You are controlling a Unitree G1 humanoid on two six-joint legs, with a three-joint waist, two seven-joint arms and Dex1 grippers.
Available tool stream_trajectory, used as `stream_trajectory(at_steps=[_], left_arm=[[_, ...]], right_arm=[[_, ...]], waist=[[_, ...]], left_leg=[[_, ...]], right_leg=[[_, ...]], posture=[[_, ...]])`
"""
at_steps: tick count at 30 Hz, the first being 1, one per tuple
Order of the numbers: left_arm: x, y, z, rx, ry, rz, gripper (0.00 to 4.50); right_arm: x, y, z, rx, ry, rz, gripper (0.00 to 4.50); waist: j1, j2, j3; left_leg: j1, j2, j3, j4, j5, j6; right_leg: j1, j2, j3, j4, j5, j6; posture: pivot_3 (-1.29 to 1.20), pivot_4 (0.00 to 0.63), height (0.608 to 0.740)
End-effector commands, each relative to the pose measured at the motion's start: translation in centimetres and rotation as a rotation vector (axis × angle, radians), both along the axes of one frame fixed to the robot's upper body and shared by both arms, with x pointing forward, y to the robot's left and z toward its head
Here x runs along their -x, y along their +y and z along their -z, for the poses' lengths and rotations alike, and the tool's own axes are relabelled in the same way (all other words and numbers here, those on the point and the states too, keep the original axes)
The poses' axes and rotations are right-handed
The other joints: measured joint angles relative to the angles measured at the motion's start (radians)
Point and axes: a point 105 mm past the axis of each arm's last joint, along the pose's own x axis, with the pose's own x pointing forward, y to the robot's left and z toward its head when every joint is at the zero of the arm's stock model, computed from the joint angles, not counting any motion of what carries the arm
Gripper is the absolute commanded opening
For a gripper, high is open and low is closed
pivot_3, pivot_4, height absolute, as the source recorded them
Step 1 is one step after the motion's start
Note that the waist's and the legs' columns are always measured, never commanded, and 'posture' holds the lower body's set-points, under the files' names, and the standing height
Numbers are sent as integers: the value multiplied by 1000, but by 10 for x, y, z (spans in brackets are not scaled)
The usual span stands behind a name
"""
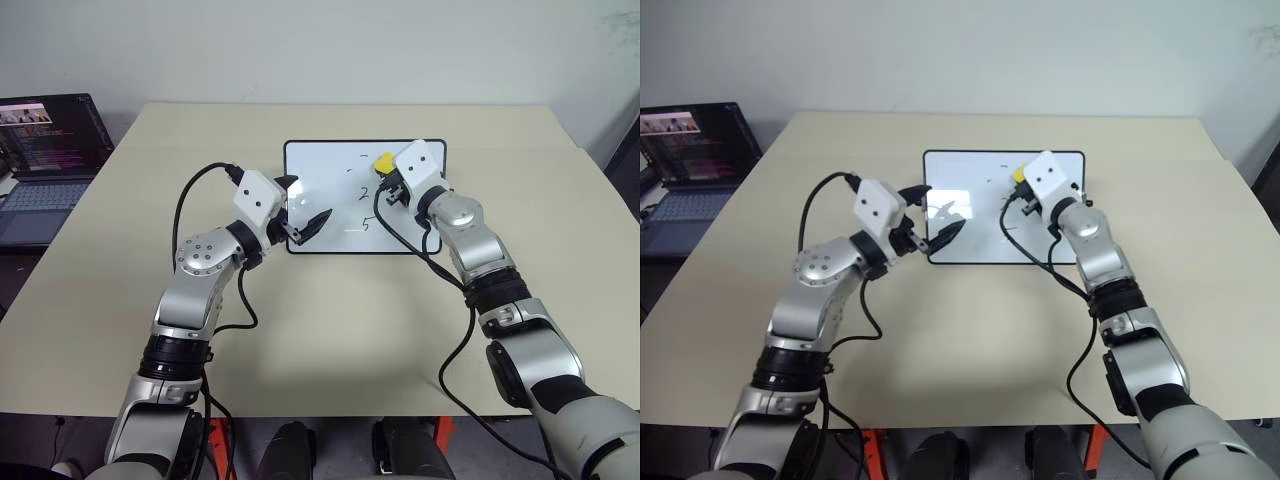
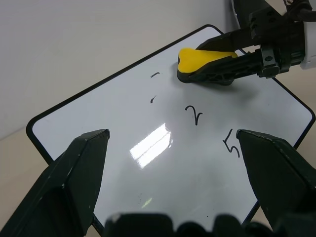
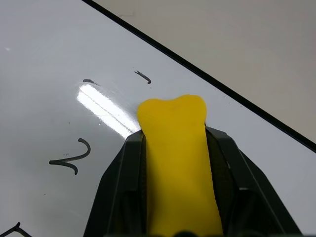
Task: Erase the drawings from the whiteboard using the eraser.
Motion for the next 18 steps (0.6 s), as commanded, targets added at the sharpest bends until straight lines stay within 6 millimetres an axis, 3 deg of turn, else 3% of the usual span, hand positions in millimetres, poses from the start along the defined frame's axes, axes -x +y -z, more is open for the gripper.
stream_trajectory(at_steps=[1, 8, 18], left_arm=[[1, -4, -16, -3, -62, 20, 4500], [2, -3, -16, -6, -63, 20, 4500], [3, -4, -14, -5, -60, 18, 4500]], right_arm=[[0, 3, -19, -72, -31, 8, 1301], [13, 47, -52, -179, -130, -105, 1301], [15, 82, -60, -187, -141, -167, 1301]], waist=[[-1, 0, 0], [-7, 0, 0], [-4, 0, 0]], left_leg=[[0, 0, 0, 0, 0, 0], [-1, 1, 1, -1, 0, 0], [-2, 0, 1, -2, 0, 0]], right_leg=[[0, 0, 0, 0, 0, 0], [-2, 0, 0, 0, 0, 0], [-3, 0, 0, -1, 0, 0]], posture=[[0, 150, 740], [0, 150, 740], [0, 150, 740]])
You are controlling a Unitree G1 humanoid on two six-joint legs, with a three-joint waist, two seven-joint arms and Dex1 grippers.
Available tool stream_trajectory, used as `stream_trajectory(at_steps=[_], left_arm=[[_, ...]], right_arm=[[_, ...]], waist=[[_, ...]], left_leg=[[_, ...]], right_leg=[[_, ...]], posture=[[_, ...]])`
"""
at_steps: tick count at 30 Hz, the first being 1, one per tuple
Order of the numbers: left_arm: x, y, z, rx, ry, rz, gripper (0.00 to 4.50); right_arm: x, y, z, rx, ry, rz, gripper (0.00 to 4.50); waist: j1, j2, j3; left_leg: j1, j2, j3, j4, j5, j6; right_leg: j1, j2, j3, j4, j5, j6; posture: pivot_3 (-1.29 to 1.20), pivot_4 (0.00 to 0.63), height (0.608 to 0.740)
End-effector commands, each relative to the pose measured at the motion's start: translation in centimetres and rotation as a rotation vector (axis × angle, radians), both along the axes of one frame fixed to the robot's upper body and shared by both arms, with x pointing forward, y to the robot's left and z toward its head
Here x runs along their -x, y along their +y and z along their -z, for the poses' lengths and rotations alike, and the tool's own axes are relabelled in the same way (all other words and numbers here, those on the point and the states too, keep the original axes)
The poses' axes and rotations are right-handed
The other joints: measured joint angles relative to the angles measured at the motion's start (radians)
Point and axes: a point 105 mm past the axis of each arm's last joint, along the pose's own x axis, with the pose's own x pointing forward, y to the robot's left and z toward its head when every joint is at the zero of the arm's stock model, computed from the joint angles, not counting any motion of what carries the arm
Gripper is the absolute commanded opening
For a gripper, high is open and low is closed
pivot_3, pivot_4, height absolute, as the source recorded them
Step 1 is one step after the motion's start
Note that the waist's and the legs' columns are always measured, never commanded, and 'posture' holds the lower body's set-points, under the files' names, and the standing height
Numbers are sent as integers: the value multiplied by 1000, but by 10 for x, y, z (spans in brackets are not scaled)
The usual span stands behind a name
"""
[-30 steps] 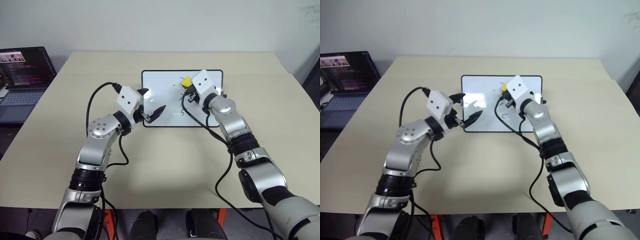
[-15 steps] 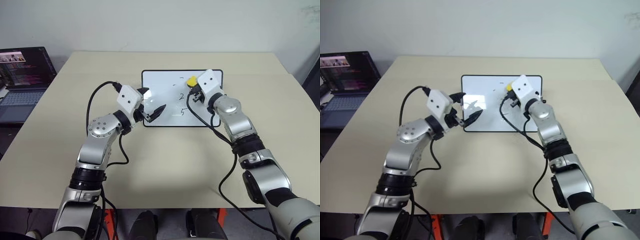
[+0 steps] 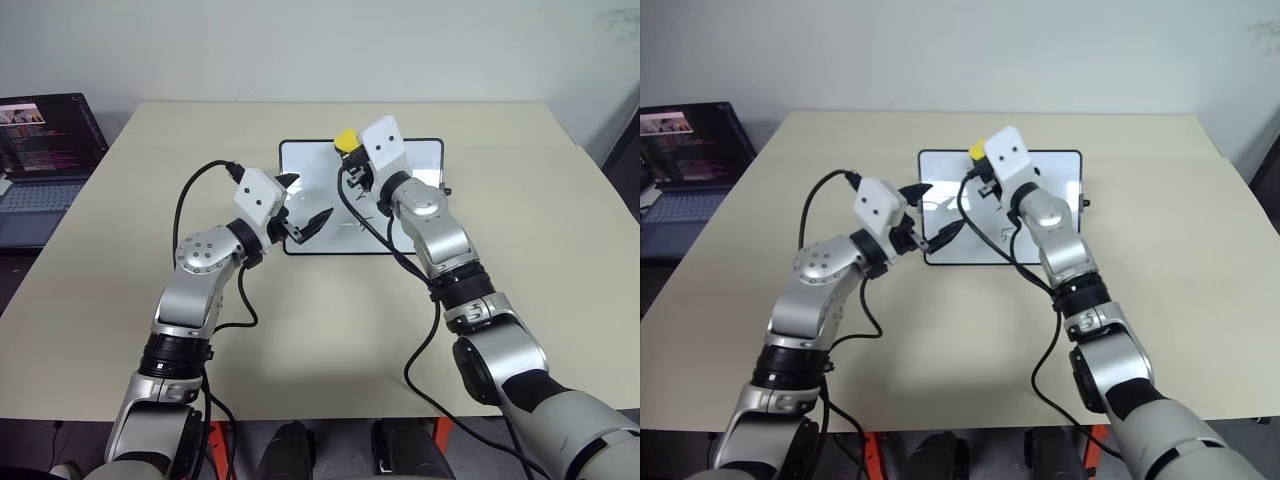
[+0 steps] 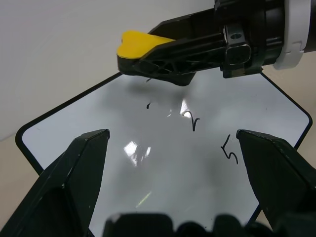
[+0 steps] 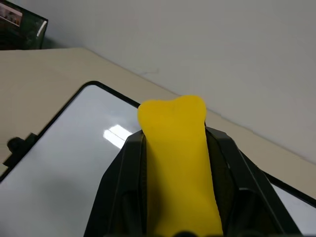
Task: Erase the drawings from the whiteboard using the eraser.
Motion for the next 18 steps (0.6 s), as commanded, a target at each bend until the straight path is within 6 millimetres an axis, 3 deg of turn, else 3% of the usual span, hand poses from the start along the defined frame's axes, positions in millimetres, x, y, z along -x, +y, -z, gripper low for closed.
stream_trajectory(at_steps=[1, 8, 18], left_arm=[[4, -2, -11, -2, -53, 8, 4500], [5, -2, -10, -2, -52, 2, 4500], [6, -1, -9, -3, -53, 0, 4500]], right_arm=[[2, 13, -22, 7, -75, -24, 1301], [-6, 21, -6, 124, -51, -20, 1301], [-17, 1, 17, 131, 56, 29, 1301]], waist=[[0, 0, 0], [-1, 0, 0], [-1, 0, 0]], left_leg=[[0, 0, 0, 0, 0, 0], [0, 0, 0, 0, 0, -1], [0, 0, 0, 0, 1, -2]], right_leg=[[0, 0, 0, 0, 0, 0], [0, 0, 0, 0, 0, 0], [0, 0, 0, 0, 0, 0]], posture=[[0, 150, 740], [0, 150, 740], [0, 150, 740]])
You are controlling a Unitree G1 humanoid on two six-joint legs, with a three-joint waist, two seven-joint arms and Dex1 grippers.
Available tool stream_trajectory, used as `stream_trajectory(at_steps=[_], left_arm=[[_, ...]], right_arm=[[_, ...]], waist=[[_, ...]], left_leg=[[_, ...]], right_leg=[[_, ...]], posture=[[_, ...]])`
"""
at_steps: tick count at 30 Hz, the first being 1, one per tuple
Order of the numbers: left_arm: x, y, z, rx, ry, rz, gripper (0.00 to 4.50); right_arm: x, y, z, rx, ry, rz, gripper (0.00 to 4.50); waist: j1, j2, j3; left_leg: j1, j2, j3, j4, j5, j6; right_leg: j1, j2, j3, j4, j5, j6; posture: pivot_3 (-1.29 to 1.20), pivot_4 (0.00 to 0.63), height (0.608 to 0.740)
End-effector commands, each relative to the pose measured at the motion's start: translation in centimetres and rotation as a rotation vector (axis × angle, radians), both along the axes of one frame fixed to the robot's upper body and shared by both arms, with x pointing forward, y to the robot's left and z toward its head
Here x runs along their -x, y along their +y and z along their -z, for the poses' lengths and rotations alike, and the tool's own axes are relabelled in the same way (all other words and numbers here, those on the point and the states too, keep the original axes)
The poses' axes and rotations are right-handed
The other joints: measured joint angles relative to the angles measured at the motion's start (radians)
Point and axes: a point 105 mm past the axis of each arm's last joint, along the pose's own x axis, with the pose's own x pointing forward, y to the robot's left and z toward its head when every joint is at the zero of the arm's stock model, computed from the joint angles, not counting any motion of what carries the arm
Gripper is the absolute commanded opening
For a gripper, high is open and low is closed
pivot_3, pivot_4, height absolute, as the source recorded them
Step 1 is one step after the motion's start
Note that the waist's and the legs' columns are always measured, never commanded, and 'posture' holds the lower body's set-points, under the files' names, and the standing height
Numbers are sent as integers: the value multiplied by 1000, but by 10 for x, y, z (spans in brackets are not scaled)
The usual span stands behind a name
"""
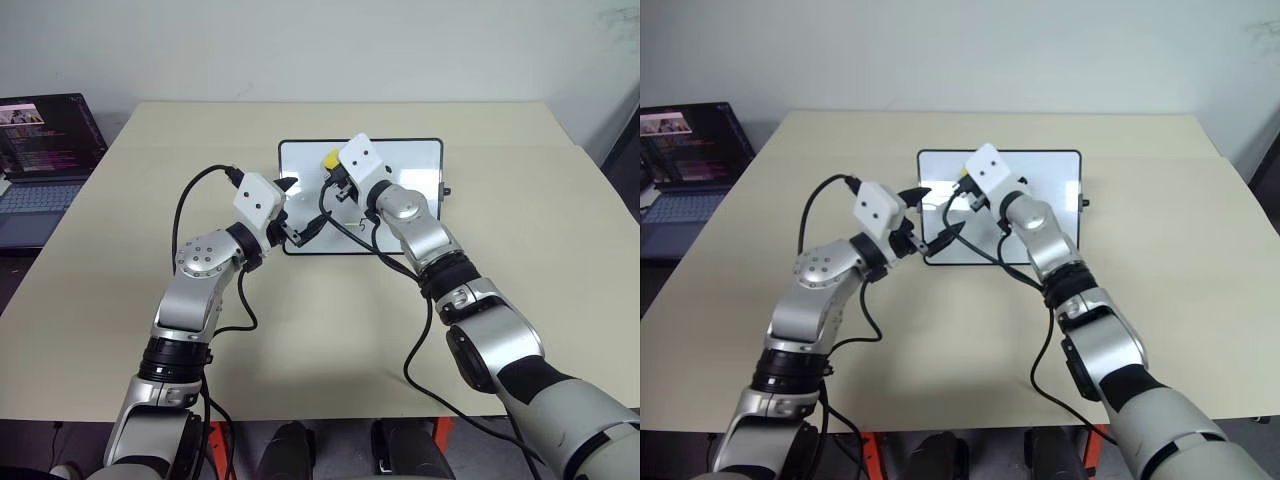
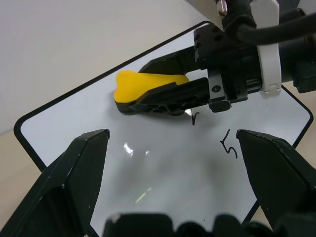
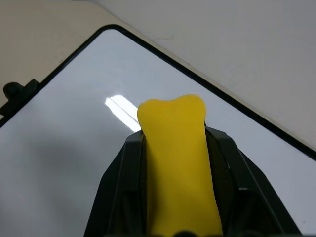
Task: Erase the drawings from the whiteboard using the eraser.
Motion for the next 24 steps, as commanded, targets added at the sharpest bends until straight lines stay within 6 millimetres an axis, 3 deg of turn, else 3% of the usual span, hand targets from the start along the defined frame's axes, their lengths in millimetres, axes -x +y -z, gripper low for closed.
stream_trajectory(at_steps=[1, 24], left_arm=[[5, -4, -14, -6, -62, 13, 4500], [-1, -12, -16, 1, -61, 42, 4500]], right_arm=[[-4, -9, -13, -29, -16, 20, 1301], [-13, -94, 9, 40, 32, 205, 1301]], waist=[[0, 0, 0], [4, 0, 0]], left_leg=[[0, 0, 0, 0, 0, 0], [2, -1, -1, 1, -1, 2]], right_leg=[[0, 0, 0, 0, 0, 0], [3, -1, -1, 1, 0, 0]], posture=[[0, 150, 740], [0, 150, 740]])
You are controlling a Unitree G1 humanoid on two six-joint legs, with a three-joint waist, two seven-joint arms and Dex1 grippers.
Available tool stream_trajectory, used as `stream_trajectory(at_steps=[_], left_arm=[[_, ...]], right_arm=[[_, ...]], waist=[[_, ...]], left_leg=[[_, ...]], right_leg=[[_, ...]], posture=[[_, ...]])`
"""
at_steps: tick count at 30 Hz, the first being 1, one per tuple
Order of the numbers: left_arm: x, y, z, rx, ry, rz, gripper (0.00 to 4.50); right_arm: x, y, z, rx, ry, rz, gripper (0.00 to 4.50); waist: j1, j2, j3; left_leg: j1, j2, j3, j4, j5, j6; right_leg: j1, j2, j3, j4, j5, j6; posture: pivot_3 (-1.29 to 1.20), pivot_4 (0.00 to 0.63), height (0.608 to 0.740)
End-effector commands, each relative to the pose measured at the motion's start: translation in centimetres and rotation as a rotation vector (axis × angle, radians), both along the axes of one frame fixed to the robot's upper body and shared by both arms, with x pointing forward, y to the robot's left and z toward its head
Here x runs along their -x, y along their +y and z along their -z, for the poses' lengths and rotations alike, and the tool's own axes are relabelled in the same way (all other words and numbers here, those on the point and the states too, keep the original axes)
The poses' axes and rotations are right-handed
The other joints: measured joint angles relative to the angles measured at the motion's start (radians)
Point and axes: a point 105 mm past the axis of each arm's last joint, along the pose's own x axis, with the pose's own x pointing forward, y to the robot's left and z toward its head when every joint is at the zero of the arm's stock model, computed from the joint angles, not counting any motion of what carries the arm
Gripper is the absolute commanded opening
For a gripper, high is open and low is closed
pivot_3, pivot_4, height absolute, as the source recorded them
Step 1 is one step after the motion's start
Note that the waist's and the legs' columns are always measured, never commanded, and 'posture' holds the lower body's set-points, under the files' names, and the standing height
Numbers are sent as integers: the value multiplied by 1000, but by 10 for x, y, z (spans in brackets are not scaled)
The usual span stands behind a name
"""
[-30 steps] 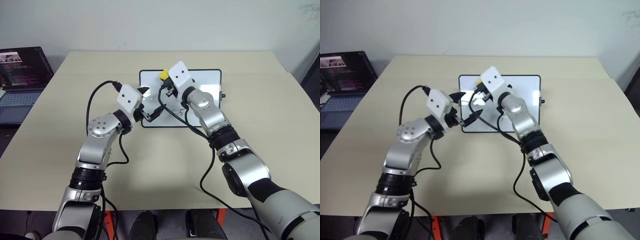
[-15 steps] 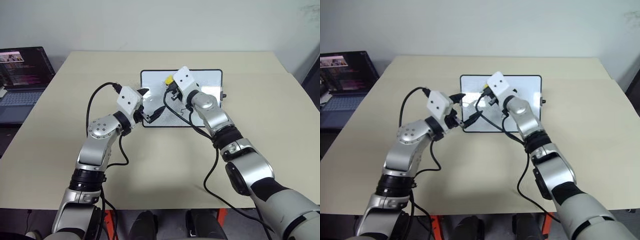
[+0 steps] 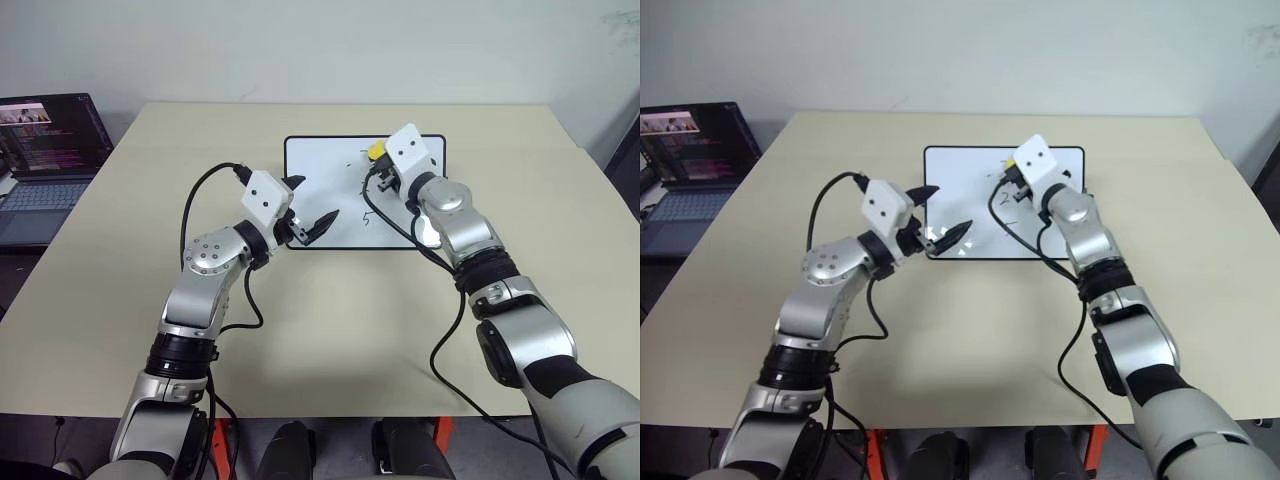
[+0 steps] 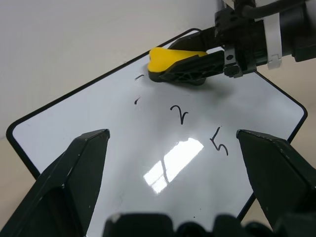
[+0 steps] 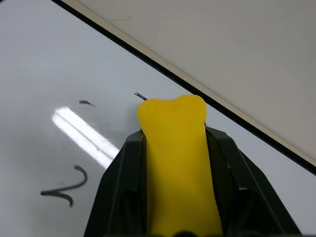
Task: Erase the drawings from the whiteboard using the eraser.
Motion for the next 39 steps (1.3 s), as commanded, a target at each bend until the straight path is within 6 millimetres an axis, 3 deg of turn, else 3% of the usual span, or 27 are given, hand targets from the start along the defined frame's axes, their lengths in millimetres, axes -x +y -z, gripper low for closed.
stream_trajectory(at_steps=[1, 7, 17, 39], left_arm=[[1, -2, -14, -5, -60, 13, 4500], [1, -1, -15, -9, -63, 16, 4500], [2, 0, -16, -16, -64, 13, 4500], [1, 0, -16, -14, -68, 8, 4500]], right_arm=[[-1, -20, 15, -1, 57, 60, 1301], [1, -17, 17, -8, 60, 59, 1301], [9, 4, 7, -56, 50, 8, 1301], [17, 58, -32, -146, 18, -128, 1301]], waist=[[0, 0, 0], [0, 0, 0], [-2, 0, 0], [-4, 0, 0]], left_leg=[[0, 0, 0, 0, 0, 0], [2, 0, 0, 0, 0, 0], [2, 0, 0, 0, 0, 0], [-2, 0, 0, -1, 0, 0]], right_leg=[[0, 0, 0, 0, 0, 0], [2, 0, 0, 0, 0, 0], [2, 0, 0, 0, 0, 0], [-2, 0, 0, -2, 0, 0]], posture=[[0, 150, 740], [0, 150, 740], [0, 150, 740], [0, 150, 740]])
